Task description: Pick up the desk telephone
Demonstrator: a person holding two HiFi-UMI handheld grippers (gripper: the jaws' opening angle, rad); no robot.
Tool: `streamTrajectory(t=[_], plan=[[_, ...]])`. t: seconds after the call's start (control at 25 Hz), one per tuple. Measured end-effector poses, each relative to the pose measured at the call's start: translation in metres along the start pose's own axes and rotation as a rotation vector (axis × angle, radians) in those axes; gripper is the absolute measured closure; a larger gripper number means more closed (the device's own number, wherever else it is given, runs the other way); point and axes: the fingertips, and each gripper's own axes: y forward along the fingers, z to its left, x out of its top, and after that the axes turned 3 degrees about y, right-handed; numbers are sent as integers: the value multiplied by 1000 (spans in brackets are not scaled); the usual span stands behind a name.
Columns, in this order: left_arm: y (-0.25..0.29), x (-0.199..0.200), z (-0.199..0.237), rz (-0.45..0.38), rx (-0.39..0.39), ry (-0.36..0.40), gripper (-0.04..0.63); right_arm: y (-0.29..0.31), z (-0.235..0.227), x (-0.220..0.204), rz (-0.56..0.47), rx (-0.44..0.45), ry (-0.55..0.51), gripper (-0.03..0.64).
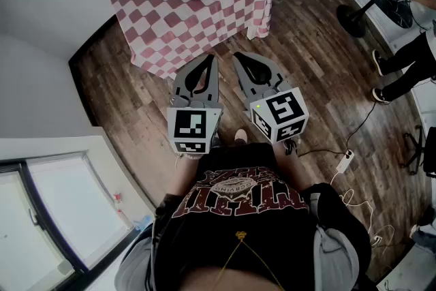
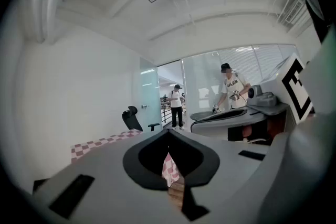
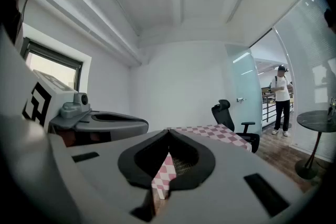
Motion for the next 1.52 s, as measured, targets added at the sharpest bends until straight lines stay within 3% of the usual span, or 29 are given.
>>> streamTrajectory(t=[0.4,0.8,0.92,1.52], plan=[[-1,-21,-25,31,-54,-143,595,-12,-6,-13,22,61,-4,597],[13,-31,5,45,-6,-141,595,17,-12,-13,38,74,-5,597],[27,-29,26,23,-17,-169,595,35,-14,-6,40,67,-12,597],[102,-29,99,31,-133,-151,595,139,-38,12,54,34,-25,597]])
